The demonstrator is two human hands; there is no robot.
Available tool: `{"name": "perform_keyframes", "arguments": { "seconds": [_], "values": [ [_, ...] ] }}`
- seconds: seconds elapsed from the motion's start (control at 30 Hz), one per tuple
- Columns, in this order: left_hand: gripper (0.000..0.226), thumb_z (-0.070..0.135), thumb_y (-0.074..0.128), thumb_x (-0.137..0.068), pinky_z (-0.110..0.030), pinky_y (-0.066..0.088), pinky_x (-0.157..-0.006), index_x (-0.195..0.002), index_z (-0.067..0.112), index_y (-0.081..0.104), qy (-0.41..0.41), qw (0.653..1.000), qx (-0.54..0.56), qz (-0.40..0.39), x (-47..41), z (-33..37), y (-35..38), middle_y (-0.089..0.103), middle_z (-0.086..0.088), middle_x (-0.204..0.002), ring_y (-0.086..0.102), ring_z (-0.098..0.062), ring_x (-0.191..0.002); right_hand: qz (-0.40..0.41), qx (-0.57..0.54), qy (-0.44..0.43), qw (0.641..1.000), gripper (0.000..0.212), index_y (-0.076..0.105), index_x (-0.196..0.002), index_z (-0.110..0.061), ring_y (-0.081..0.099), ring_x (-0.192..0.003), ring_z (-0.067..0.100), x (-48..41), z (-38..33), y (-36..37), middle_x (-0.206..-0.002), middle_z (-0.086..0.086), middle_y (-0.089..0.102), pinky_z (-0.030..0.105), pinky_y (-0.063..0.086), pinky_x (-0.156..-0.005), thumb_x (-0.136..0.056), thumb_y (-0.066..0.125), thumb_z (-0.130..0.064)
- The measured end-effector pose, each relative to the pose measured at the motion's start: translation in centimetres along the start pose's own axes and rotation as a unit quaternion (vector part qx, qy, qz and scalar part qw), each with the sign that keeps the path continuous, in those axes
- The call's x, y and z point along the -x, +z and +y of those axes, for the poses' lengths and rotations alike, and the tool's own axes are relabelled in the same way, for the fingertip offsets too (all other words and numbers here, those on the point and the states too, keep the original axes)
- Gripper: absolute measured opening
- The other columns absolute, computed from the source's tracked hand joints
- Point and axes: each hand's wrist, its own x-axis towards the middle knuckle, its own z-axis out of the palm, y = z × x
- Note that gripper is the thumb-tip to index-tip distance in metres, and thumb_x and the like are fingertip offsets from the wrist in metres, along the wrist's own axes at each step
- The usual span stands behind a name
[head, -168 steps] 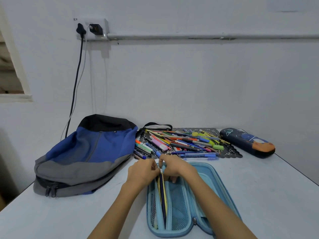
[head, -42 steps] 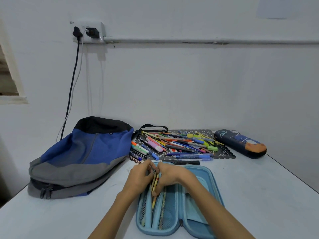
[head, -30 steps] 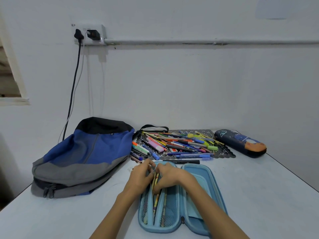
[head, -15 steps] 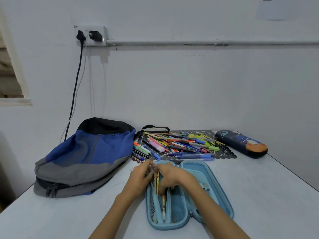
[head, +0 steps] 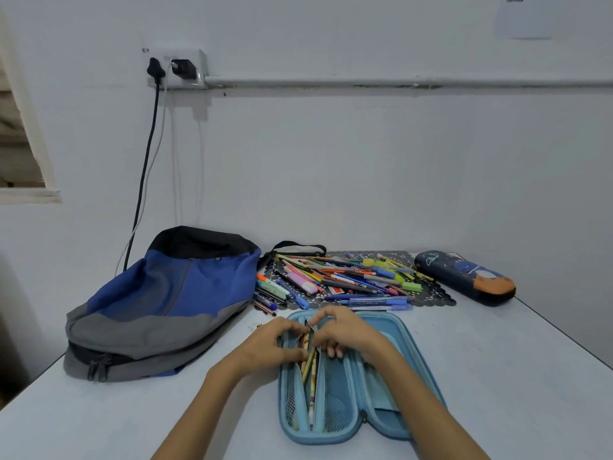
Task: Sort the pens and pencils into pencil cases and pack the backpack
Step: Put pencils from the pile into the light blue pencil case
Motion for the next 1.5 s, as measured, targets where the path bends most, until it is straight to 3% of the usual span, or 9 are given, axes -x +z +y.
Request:
{"name": "perform_keyframes", "arguments": {
  "seconds": [0.13,0.27,0.43,0.57,0.7,0.97,1.13,1.27,1.5],
  "values": [
    [0.065,0.067,0.067,-0.051,-0.024,0.041,-0.091,-0.111,0.041,0.058,-0.020,1.000,-0.012,0.001,-0.2,0.9,0.4,0.052,0.008,-0.114,0.050,-0.008,-0.107,0.001,-0.031,0.005,0.999,0.029,0.057,-0.107,-0.010,0.048,-0.044,0.012,-0.1,0.2,0.0,-0.064,0.005,0.059,0.020,0.037,-0.037,-0.081,0.066,0.001],
    [0.043,0.049,0.075,-0.076,-0.022,0.039,-0.089,-0.115,0.036,0.060,-0.018,1.000,-0.003,-0.003,-0.1,1.2,0.2,0.053,0.004,-0.116,0.049,-0.009,-0.108,0.000,-0.040,0.007,0.999,0.032,0.056,-0.110,-0.009,0.049,-0.043,0.011,-0.2,0.2,0.1,-0.065,0.005,0.059,0.020,0.037,-0.038,-0.081,0.066,0.001],
    [0.058,0.071,0.063,-0.052,-0.026,0.041,-0.092,-0.105,0.047,0.056,-0.017,1.000,0.000,0.005,0.0,1.3,0.5,0.053,0.010,-0.114,0.050,-0.006,-0.108,0.006,-0.059,0.007,0.998,0.032,0.057,-0.110,-0.008,0.049,-0.043,0.011,0.0,0.4,0.0,-0.061,0.003,0.059,0.019,0.036,-0.038,-0.081,0.066,0.001],
    [0.033,0.063,0.060,-0.061,-0.033,0.042,-0.098,-0.092,0.050,0.056,-0.011,1.000,-0.015,0.019,-0.1,1.1,0.8,0.052,0.009,-0.109,0.051,-0.008,-0.104,0.001,-0.065,0.006,0.998,0.033,0.057,-0.111,-0.008,0.050,-0.044,0.011,0.0,0.5,0.0,-0.061,0.002,0.059,0.019,0.037,-0.038,-0.081,0.067,0.000],
    [0.034,0.061,0.067,-0.057,-0.027,0.042,-0.085,-0.079,0.035,0.064,-0.020,1.000,-0.004,0.004,0.0,1.7,0.4,0.052,0.009,-0.104,0.049,-0.004,-0.098,0.002,-0.063,0.005,0.998,0.031,0.057,-0.110,-0.007,0.050,-0.044,0.011,-0.1,0.5,-0.1,-0.063,0.003,0.059,0.019,0.038,-0.039,-0.082,0.066,-0.001],
    [0.022,0.045,0.069,-0.081,-0.027,0.040,-0.071,-0.068,0.033,0.057,-0.042,0.992,-0.080,0.083,-0.5,2.1,1.4,0.046,0.013,-0.091,0.049,-0.006,-0.087,0.001,-0.057,0.006,0.998,0.032,0.056,-0.112,-0.007,0.050,-0.045,0.011,0.1,0.6,0.0,-0.062,0.003,0.058,0.019,0.038,-0.039,-0.082,0.065,0.001],
    [0.017,0.045,0.065,-0.086,-0.031,0.044,-0.073,-0.076,0.034,0.059,-0.012,0.994,-0.055,0.096,-0.2,1.7,1.3,0.053,0.012,-0.092,0.051,-0.006,-0.086,0.005,-0.050,0.000,0.999,0.024,0.057,-0.109,-0.006,0.049,-0.043,0.011,0.0,0.6,0.1,-0.061,0.002,0.058,0.019,0.038,-0.038,-0.087,0.065,-0.007],
    [0.014,0.026,0.052,-0.096,-0.030,0.047,-0.080,-0.095,0.039,0.057,0.022,0.979,0.051,0.198,0.7,0.8,1.6,0.059,0.019,-0.106,0.056,-0.001,-0.097,0.020,-0.029,-0.007,0.999,0.011,0.059,-0.099,-0.007,0.048,-0.041,0.012,-0.2,0.8,0.6,-0.059,0.002,0.057,0.019,0.038,-0.037,-0.096,0.054,-0.015],
    [0.046,0.022,0.037,-0.101,-0.037,0.032,-0.111,-0.147,0.023,0.034,-0.061,0.974,-0.152,0.154,2.1,-1.4,1.3,0.021,0.005,-0.159,0.029,-0.016,-0.142,0.069,0.116,-0.027,0.990,0.014,0.065,-0.099,-0.017,0.051,-0.043,0.012,-0.5,1.1,1.5,-0.063,-0.002,0.061,0.024,0.044,-0.043,-0.086,0.058,-0.014]
  ]
}}
